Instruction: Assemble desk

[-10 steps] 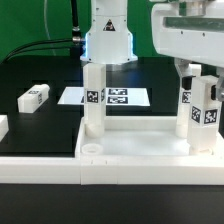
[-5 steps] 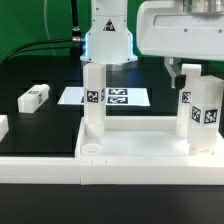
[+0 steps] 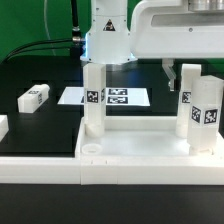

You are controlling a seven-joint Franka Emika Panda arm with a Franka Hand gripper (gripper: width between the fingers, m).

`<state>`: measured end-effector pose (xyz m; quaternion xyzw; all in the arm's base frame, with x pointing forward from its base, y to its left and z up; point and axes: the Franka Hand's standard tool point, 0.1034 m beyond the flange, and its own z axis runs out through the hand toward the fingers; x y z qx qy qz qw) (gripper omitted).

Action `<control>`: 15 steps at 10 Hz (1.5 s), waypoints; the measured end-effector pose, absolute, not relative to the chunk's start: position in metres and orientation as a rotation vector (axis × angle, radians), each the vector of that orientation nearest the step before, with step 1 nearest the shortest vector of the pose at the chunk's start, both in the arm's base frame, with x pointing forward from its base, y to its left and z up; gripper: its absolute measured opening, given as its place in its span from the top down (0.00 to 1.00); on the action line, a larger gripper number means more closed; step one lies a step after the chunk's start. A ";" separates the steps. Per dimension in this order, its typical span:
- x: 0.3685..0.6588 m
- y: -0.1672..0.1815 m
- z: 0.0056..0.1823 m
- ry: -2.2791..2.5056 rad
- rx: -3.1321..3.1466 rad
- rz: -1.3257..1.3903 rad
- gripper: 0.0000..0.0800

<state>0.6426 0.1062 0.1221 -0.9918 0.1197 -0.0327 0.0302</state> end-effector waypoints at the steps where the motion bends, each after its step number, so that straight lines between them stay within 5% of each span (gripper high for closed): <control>1: 0.642 0.106 0.122 0.237 -3.075 -0.105 0.19; 6: 0.644 0.102 0.122 -0.297 -3.092 -0.129 0.19; 7: 0.644 0.102 0.122 -0.324 -3.090 -0.129 0.33; 8: 0.644 0.102 0.122 -0.312 -3.091 -0.129 0.33; 9: 0.644 0.102 0.122 -0.311 -3.091 -0.129 0.56; 10: 0.644 0.102 0.122 -0.301 -3.091 -0.129 0.64; 15: 0.644 0.102 0.121 0.059 -3.093 -0.120 0.64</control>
Offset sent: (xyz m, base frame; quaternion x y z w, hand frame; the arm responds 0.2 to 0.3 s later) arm -0.0044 0.0025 0.0029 0.0250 0.0232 -0.1310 0.9908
